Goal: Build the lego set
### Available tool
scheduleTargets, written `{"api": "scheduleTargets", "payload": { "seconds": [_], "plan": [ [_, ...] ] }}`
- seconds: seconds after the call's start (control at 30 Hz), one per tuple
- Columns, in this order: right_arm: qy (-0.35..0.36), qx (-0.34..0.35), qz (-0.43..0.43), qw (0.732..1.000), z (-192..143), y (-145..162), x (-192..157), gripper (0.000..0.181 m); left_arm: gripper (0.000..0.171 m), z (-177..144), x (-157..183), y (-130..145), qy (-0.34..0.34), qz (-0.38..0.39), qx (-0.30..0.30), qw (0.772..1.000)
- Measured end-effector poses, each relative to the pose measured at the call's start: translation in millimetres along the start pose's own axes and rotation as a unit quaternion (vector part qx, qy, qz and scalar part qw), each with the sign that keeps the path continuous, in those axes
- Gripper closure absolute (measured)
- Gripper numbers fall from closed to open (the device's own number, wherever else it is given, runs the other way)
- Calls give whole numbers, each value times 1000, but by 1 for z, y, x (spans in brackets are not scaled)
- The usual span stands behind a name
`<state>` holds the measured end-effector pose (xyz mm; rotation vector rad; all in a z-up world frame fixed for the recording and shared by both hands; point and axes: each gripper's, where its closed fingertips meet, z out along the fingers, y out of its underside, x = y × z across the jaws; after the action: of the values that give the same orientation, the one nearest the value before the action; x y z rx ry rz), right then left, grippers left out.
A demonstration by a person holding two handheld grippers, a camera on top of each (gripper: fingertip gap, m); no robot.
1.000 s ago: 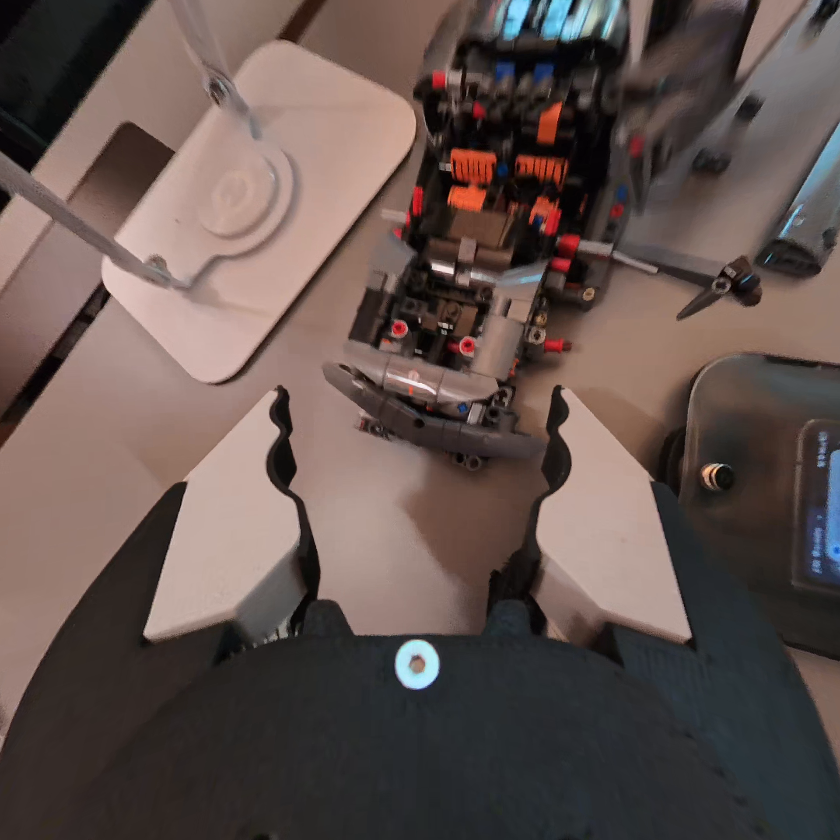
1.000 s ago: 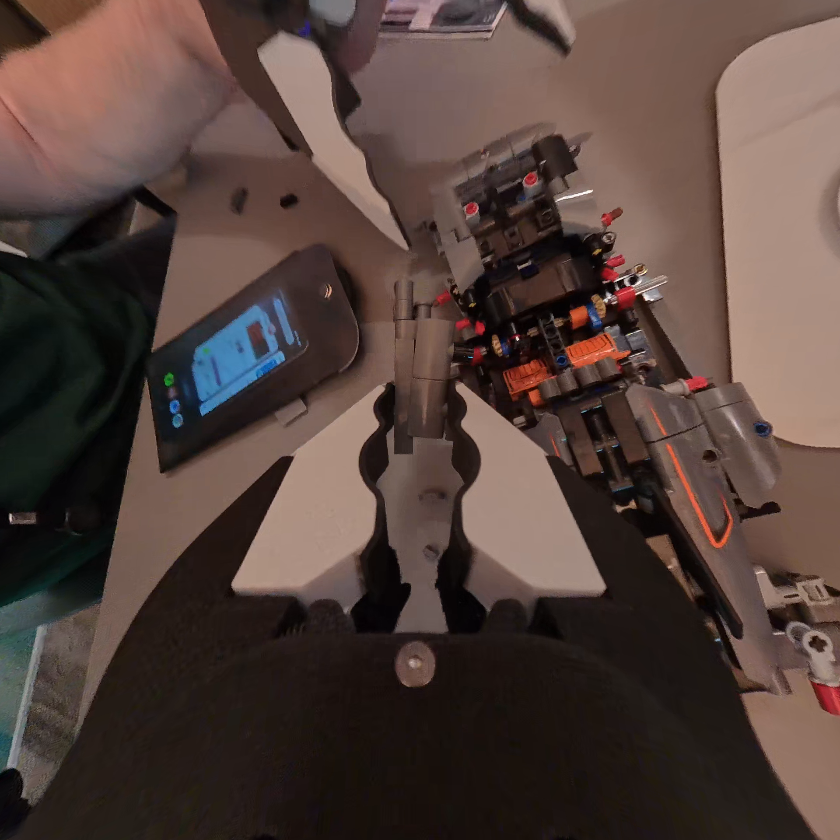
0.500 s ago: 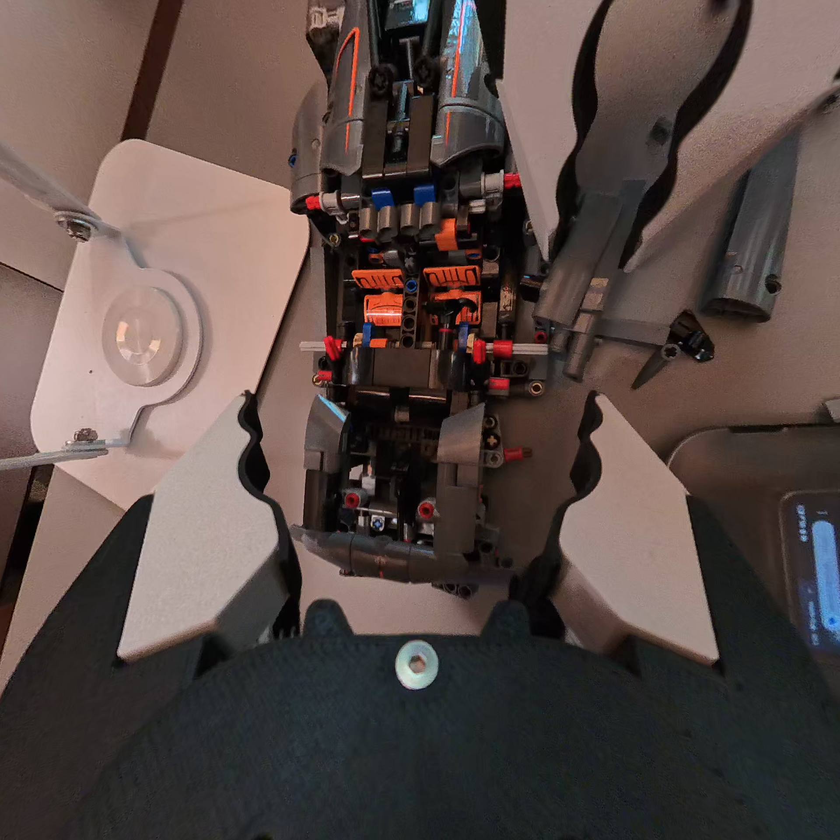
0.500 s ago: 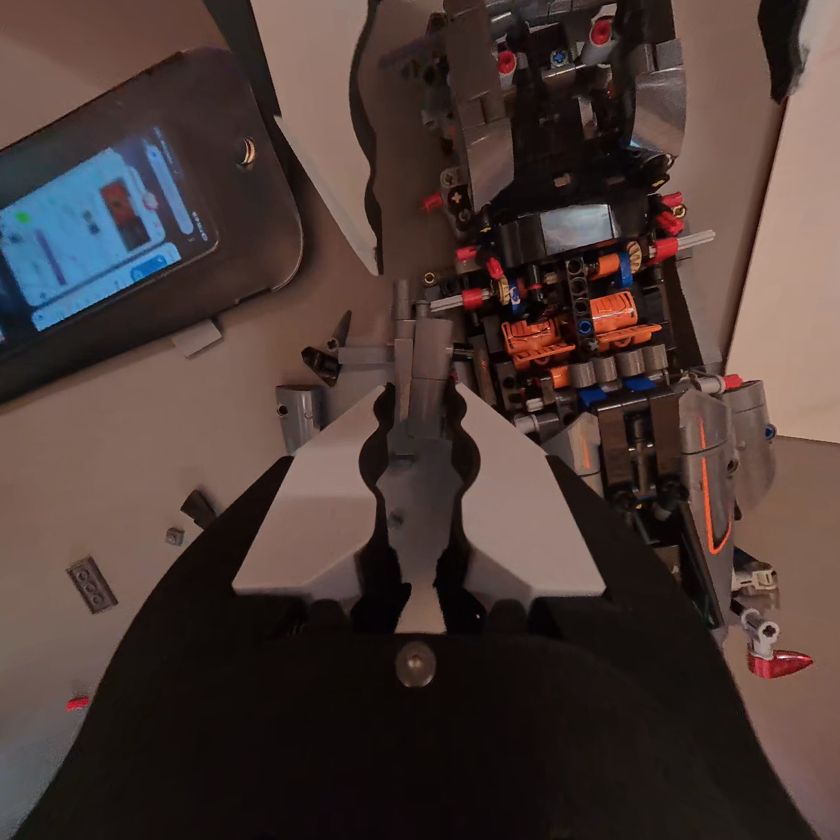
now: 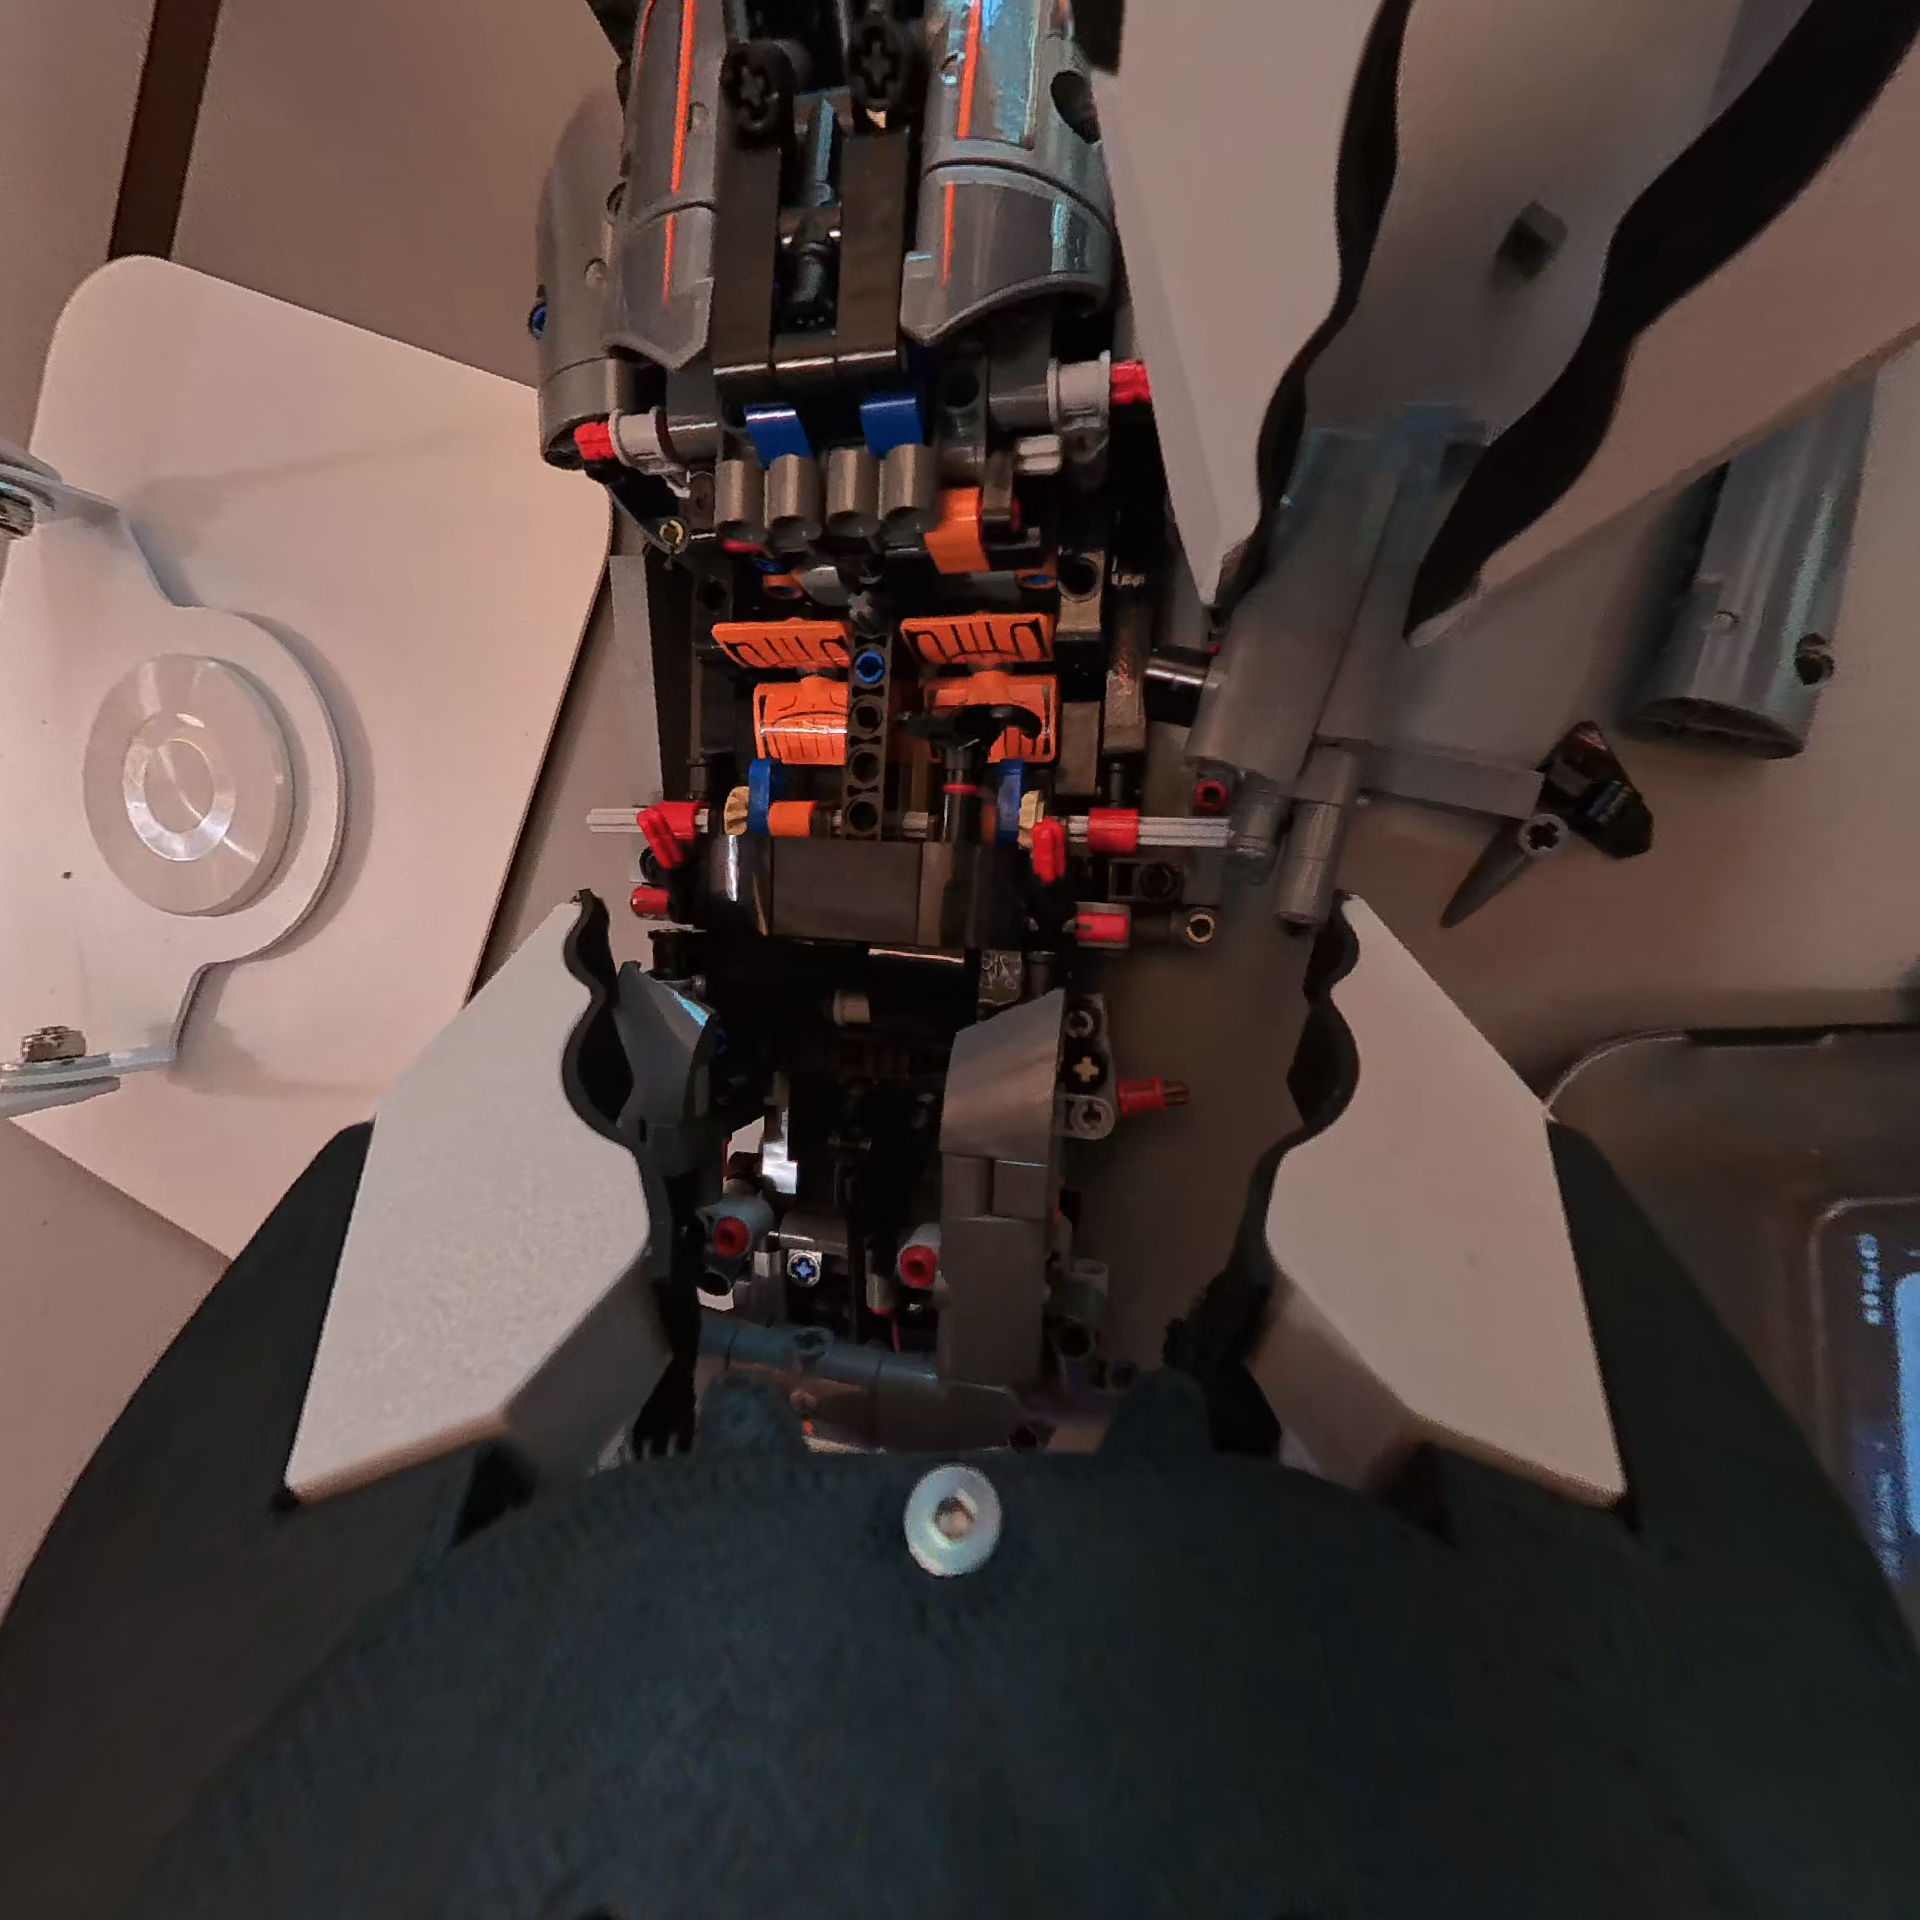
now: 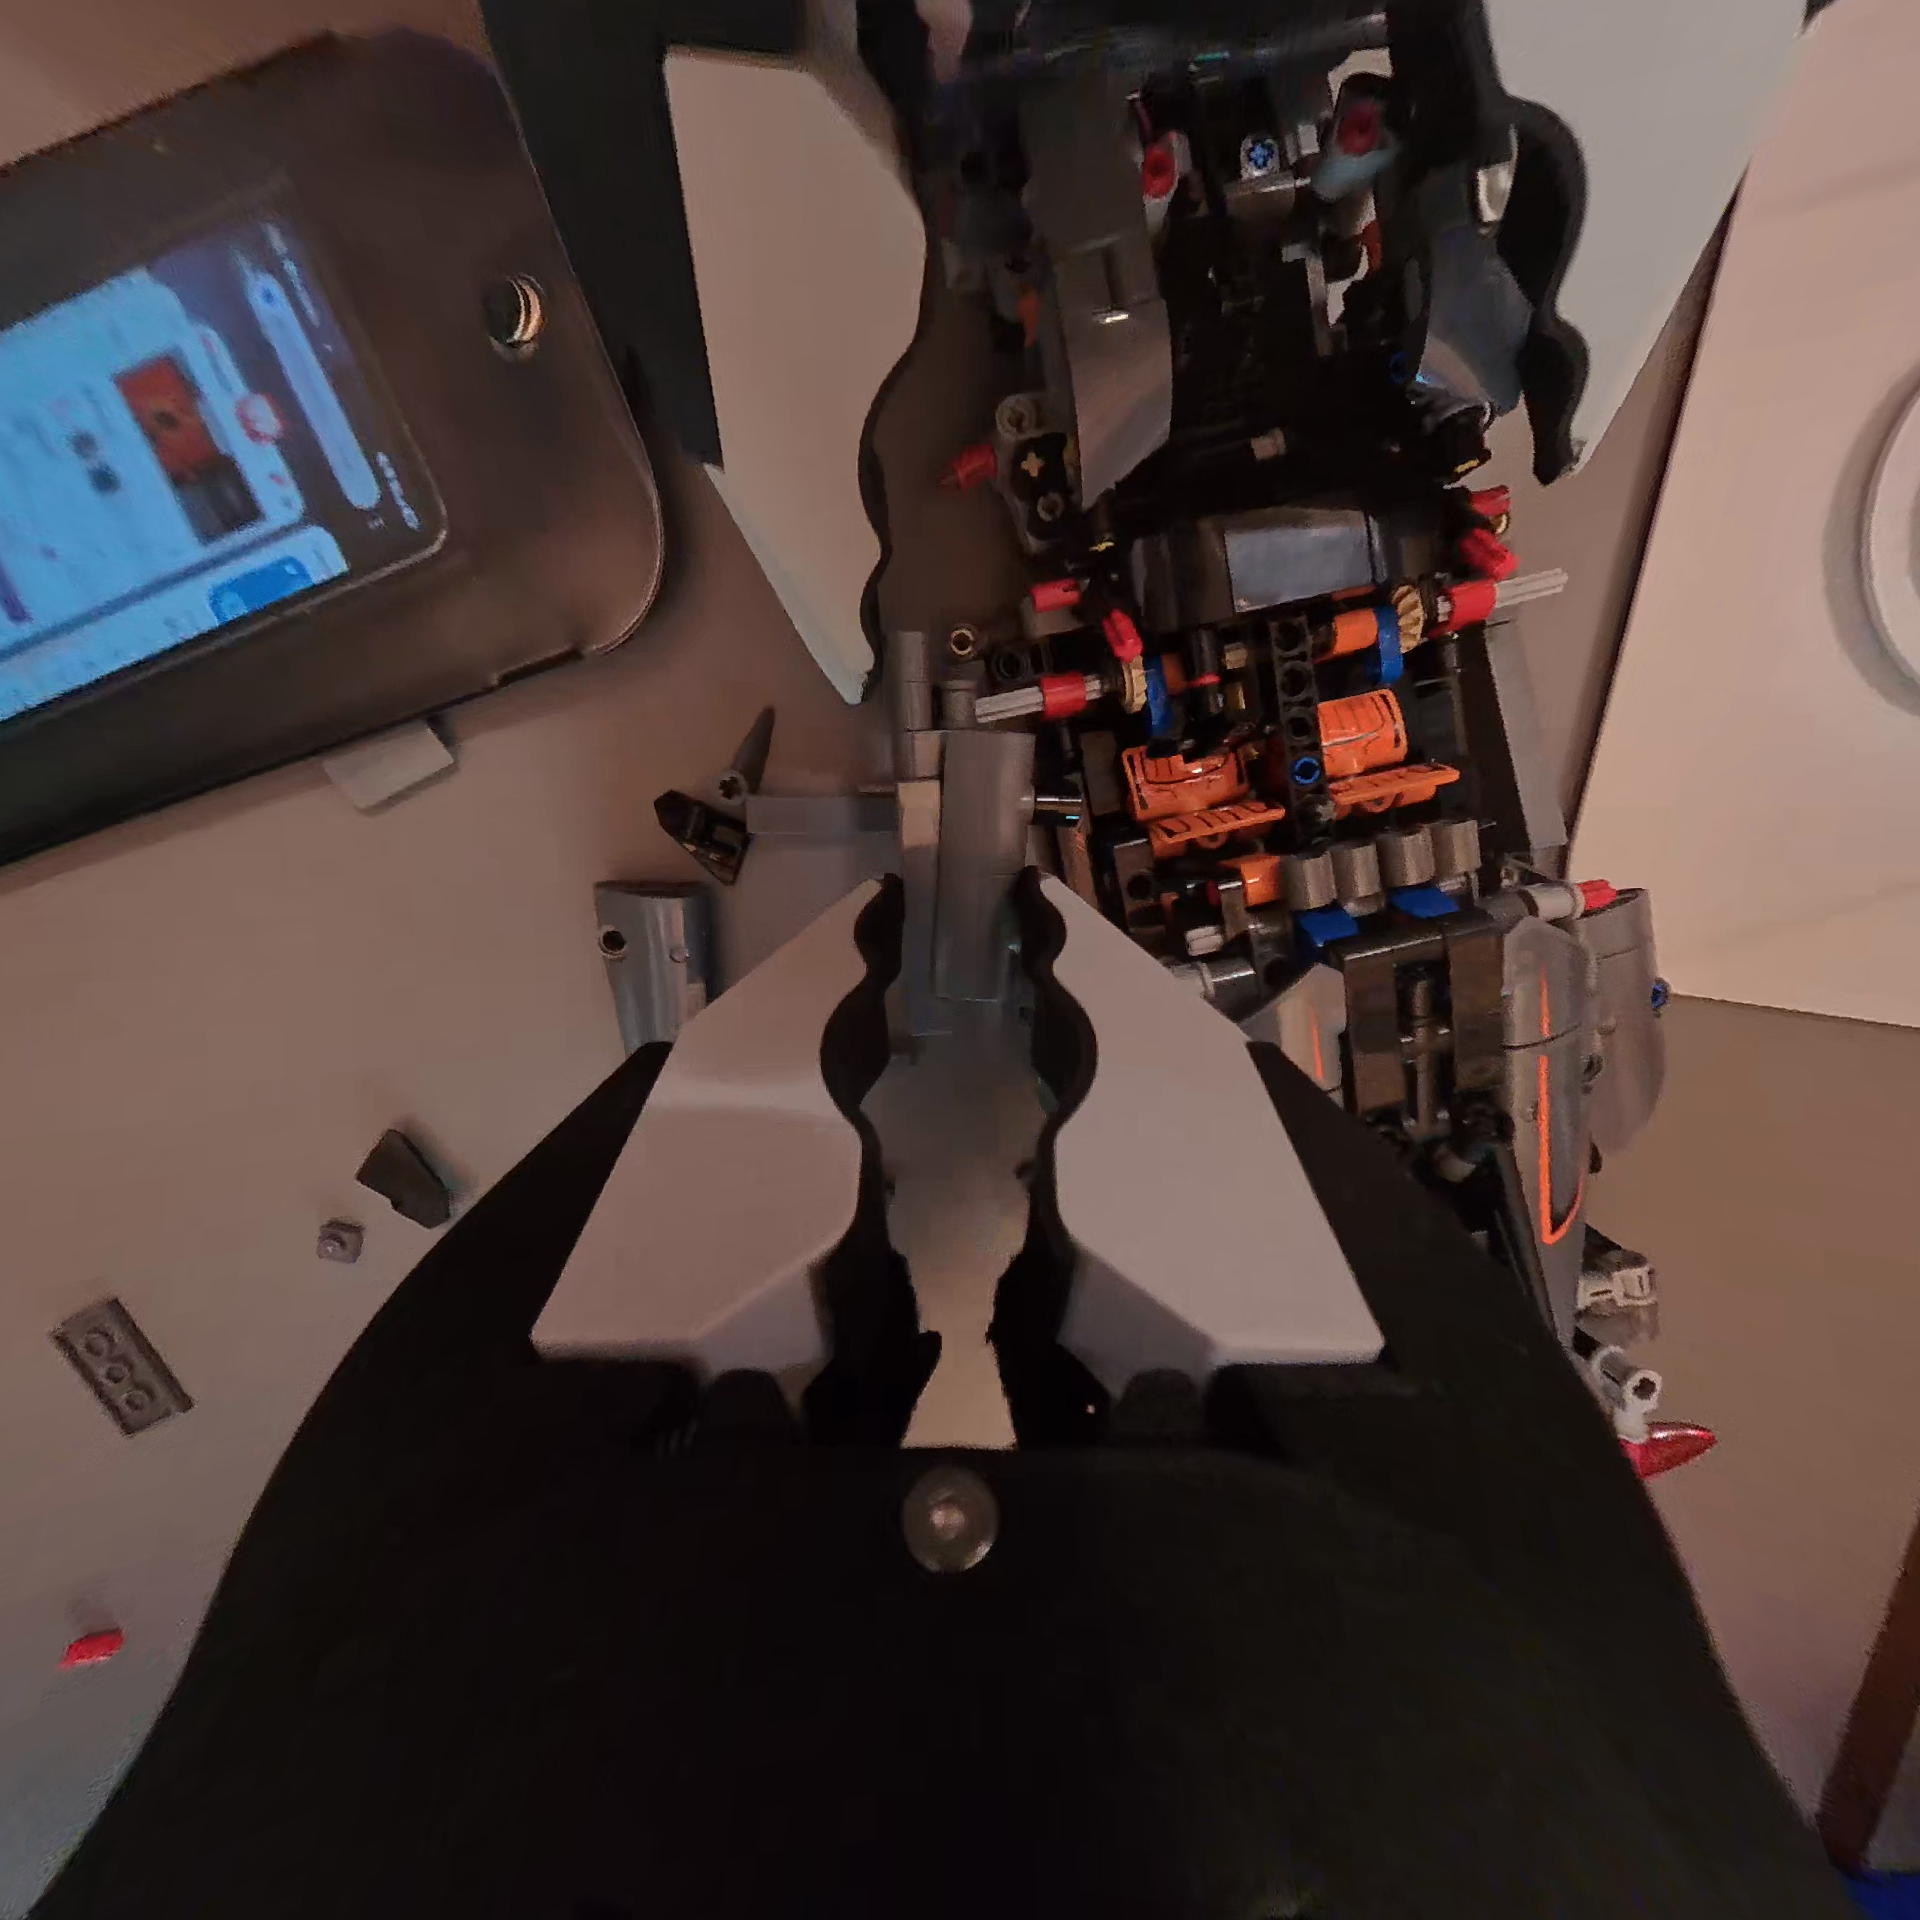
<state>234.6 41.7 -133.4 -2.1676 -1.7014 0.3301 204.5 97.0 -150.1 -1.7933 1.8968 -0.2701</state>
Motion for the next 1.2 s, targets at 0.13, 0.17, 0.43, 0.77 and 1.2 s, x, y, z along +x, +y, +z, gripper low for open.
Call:
{"api": "scheduleTargets", "payload": {
  "seconds": [0.13,0.17,0.43,0.77,1.2],
  "plan": [
    [27,-17,-24,999,0,1,2,160,43,1,1,0,1,0,1,1000],
    [35,-21,-30,999,0,1,2,160,42,1,1,0,-1,2,0,1000],
    [67,-46,-50,995,2,2,4,160,41,3,2,1,-9,0,-6,1000],
    [87,-57,-76,992,0,3,7,160,41,4,0,2,-19,-10,-10,1000],
    [144,-59,-164,974,3,1,12,160,38,6,-1,3,-38,-17,-3,999]
  ]
}}
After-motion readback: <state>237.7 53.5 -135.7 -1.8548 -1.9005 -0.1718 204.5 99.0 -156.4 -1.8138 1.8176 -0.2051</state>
